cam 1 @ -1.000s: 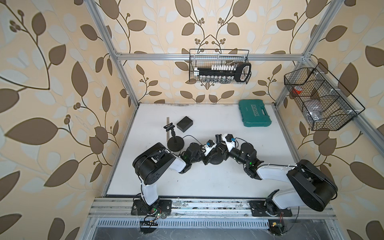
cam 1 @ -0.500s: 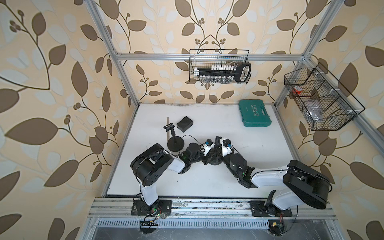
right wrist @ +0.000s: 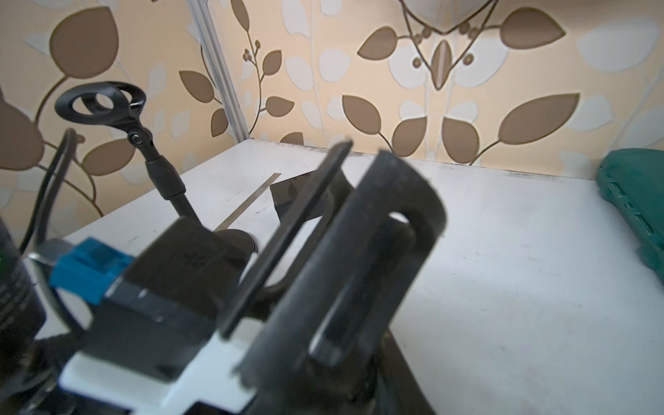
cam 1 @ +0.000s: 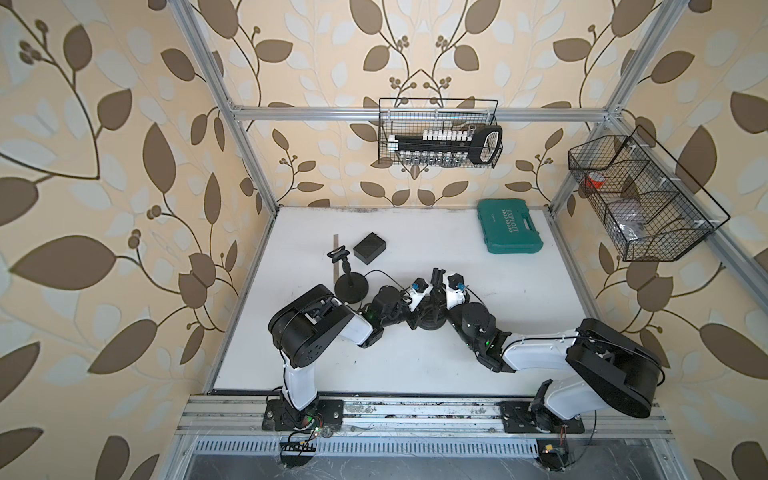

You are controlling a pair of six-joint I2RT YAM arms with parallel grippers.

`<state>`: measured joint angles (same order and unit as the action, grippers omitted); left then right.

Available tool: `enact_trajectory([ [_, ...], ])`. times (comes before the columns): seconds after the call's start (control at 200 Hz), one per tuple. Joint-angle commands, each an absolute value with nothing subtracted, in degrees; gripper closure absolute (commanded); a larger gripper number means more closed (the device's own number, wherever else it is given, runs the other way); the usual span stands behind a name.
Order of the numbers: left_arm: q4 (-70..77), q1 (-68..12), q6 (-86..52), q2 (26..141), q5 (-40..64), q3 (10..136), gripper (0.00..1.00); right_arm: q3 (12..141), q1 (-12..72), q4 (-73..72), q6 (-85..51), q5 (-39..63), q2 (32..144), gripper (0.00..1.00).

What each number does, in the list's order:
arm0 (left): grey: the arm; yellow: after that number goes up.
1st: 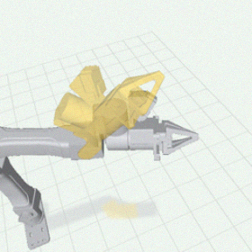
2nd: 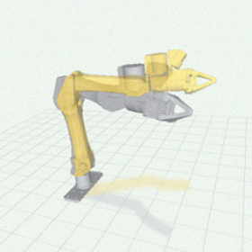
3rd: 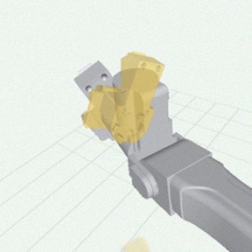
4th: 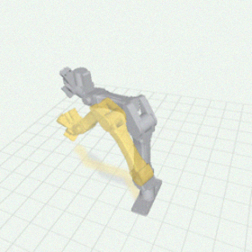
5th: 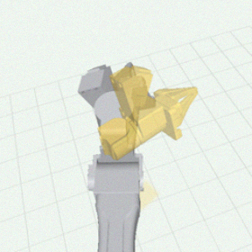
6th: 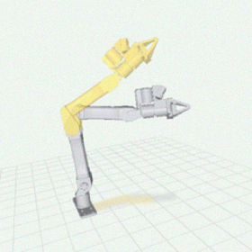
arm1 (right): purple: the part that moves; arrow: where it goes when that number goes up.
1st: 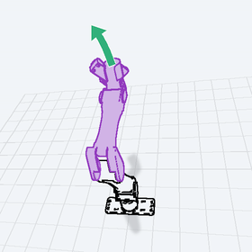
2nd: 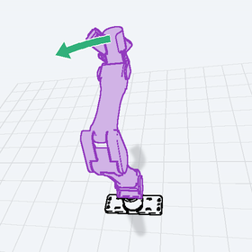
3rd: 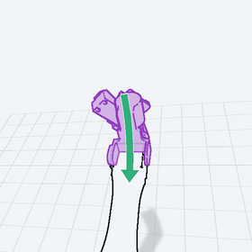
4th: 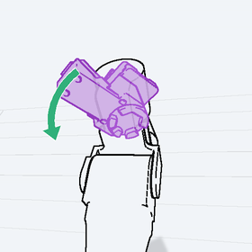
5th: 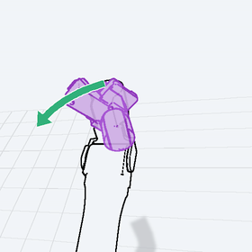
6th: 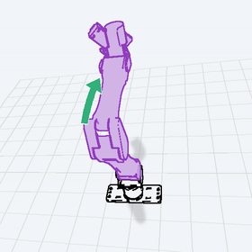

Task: Assemble a microphone stand
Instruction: Screw the microphone stand pole into the microphone stand base.

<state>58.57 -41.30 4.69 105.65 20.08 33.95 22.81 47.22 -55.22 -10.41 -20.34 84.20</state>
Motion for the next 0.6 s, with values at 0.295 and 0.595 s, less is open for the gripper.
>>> enact_trajectory([
  [0.295, 55.61, -41.57, 5.75, 107.06, 16.85, 34.19, 0.96, 20.81, 26.18, -40.04, 1.14, 27.00, 77.25, 0.35],
  [0.595, 54.70, -41.57, 5.71, 107.45, 16.50, 34.41, 0.96, 28.29, 22.34, -33.40, 8.14, 38.40, 79.15, 0.38],
])
